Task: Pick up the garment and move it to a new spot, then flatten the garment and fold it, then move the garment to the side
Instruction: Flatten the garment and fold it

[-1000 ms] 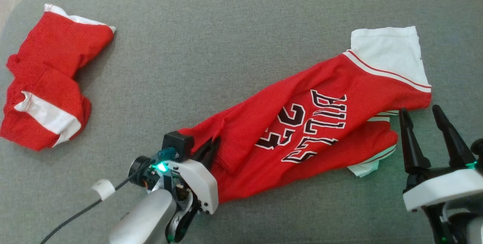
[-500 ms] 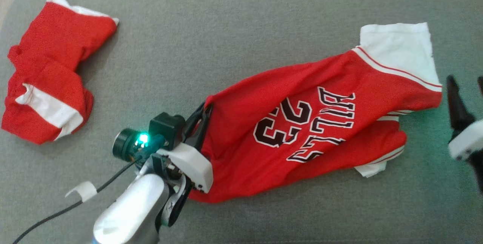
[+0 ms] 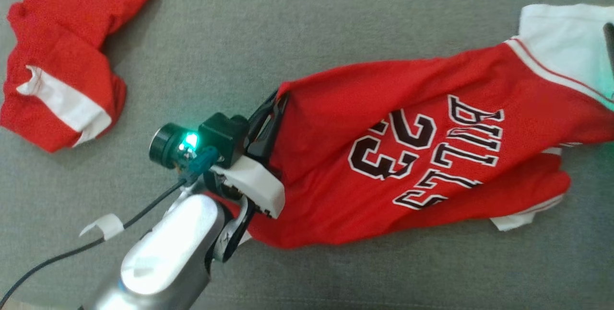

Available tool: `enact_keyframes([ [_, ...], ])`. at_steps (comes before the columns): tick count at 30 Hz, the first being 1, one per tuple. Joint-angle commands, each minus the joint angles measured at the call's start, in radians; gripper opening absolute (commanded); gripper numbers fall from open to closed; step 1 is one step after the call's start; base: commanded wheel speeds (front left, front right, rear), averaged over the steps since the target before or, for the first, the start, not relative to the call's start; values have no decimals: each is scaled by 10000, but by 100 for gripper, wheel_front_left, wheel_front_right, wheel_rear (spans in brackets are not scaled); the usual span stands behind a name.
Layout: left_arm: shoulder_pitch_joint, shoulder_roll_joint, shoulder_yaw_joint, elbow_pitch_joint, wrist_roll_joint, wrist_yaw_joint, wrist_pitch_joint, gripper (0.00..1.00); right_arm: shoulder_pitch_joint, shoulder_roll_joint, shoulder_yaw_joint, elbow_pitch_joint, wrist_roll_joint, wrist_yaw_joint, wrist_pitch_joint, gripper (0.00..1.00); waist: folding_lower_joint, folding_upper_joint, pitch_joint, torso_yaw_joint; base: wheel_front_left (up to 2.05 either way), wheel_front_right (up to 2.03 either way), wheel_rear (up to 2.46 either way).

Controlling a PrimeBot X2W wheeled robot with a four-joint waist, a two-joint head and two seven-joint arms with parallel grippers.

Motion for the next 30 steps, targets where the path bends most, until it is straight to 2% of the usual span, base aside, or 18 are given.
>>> enact_keyframes([
  [1, -377, 111, 281, -348, 153, 69, -90, 0, -145, -357, 242, -117, 154, -7, 37, 100, -3, 0, 326, 223, 0, 0, 0],
  [7, -511, 17, 280, -286, 183, 101, -262, 0, -874, -643, 1470, 903, 1117, -7, 1361, 100, -3, 0, 565, 293, 0, 0, 0],
  [9, -521, 24, 321, -269, 173, 123, -347, 0, -964, -736, 1717, 1002, 1498, -7, 1654, 0, -3, 0, 515, 277, 0, 0, 0],
  [13, -495, 141, 505, -363, 218, 267, -644, 0, -937, -957, 2011, 937, 2018, -7, 1862, 0, -3, 0, 220, 209, 0, 0, 0],
  [20, -559, 650, 947, -976, 423, 395, -1343, 0, -398, -1413, 1260, -649, 2045, -7, -257, 0, -3, 0, -836, -31, 0, 0, 0],
  [25, -524, 1368, 1729, -2035, 557, 896, -1539, 0, 462, -1398, -188, -3026, 1073, -7, -1228, 0, -3, 0, -1778, -408, 0, 0, 0],
  [30, -857, 2212, 2563, -3525, 883, 1366, -1345, 0, 1193, -750, -2244, -6547, -478, -7, -646, 0, -3, 0, -2401, -718, 0, 0, 0],
])
